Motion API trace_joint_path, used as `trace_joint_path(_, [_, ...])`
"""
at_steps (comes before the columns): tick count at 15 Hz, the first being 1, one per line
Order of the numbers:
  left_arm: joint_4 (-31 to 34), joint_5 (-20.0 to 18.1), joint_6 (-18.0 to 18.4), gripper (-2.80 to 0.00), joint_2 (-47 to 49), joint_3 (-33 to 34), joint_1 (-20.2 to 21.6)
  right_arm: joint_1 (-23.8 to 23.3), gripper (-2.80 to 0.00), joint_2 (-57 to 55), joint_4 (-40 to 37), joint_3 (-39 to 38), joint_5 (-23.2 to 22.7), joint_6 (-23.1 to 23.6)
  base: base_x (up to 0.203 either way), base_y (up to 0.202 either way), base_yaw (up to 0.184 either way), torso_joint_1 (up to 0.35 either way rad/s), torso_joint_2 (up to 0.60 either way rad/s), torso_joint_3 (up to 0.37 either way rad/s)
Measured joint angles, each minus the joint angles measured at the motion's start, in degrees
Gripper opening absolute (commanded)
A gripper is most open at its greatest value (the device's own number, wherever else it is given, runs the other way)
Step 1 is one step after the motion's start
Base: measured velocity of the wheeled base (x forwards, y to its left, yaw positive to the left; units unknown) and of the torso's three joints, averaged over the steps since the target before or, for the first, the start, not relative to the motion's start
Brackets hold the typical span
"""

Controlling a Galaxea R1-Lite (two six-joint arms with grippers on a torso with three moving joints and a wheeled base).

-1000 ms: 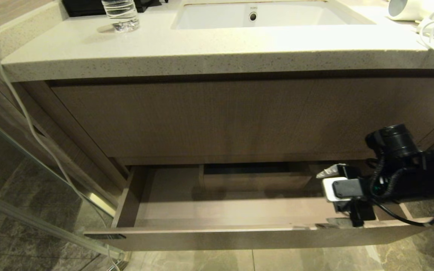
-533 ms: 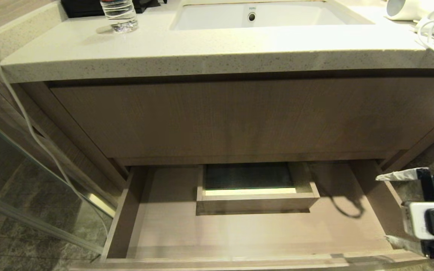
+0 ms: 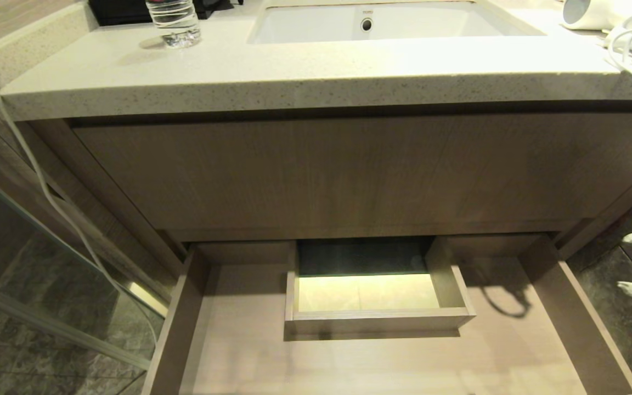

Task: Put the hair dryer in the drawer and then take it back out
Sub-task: Pick up the hairdryer

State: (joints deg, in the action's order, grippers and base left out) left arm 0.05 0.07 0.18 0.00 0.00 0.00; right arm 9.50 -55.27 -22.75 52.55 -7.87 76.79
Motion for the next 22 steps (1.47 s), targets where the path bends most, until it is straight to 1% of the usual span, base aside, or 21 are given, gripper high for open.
trace_joint_path(2, [0.00,0.01,0.00,-2.80,0.00,0.00,-0.02,-0.38,-2.80,2.86,-6.02,5.39,0.34,-3.72,0.000,0.000,0.000,0.000,0.00,0.000])
trace_joint_path(4, [-0.02,0.00,-0.01,-2.80,0.00,0.00,0.00,-2.89,-2.80,5.91,-11.03,11.27,0.60,-8.49,0.000,0.000,0.000,0.000,0.00,0.000])
trace_joint_path(7, [-0.02,0.00,0.00,-2.80,0.00,0.00,0.00,-9.53,-2.80,8.30,-12.42,17.78,0.65,-12.91,0.000,0.000,0.000,0.000,0.00,0.000])
trace_joint_path(11, [-0.05,-0.02,-0.02,-2.80,0.00,0.00,0.00,-14.49,-2.80,5.95,-14.23,30.25,0.81,-17.60,0.000,0.000,0.000,0.000,0.00,0.000])
trace_joint_path(13, [-0.02,0.00,0.00,-2.80,0.00,0.00,0.00,-16.52,-2.80,2.09,-14.63,37.56,2.19,-20.41,0.000,0.000,0.000,0.000,0.00,0.000])
trace_joint_path(16, [-0.05,0.00,-0.02,-2.80,0.00,0.00,0.00,-19.25,-2.80,-6.09,-14.62,48.41,5.61,-24.64,0.000,0.000,0.000,0.000,0.00,0.000])
trace_joint_path(18, [-0.05,0.00,0.00,-2.80,0.00,0.00,0.00,-20.66,-2.80,-12.65,-13.93,54.57,9.76,-27.77,0.000,0.000,0.000,0.000,0.00,0.000])
trace_joint_path(20, [-0.05,-0.01,-0.02,-2.80,0.00,0.00,0.00,-21.42,-2.80,-18.76,-9.52,57.74,15.77,-31.63,0.000,0.000,0.000,0.000,0.00,0.000])
trace_joint_path(22, [-0.04,0.00,-0.02,-2.80,0.00,0.00,0.00,-21.53,-2.80,-23.81,-6.43,58.69,20.73,-35.31,0.000,0.000,0.000,0.000,0.00,0.000])
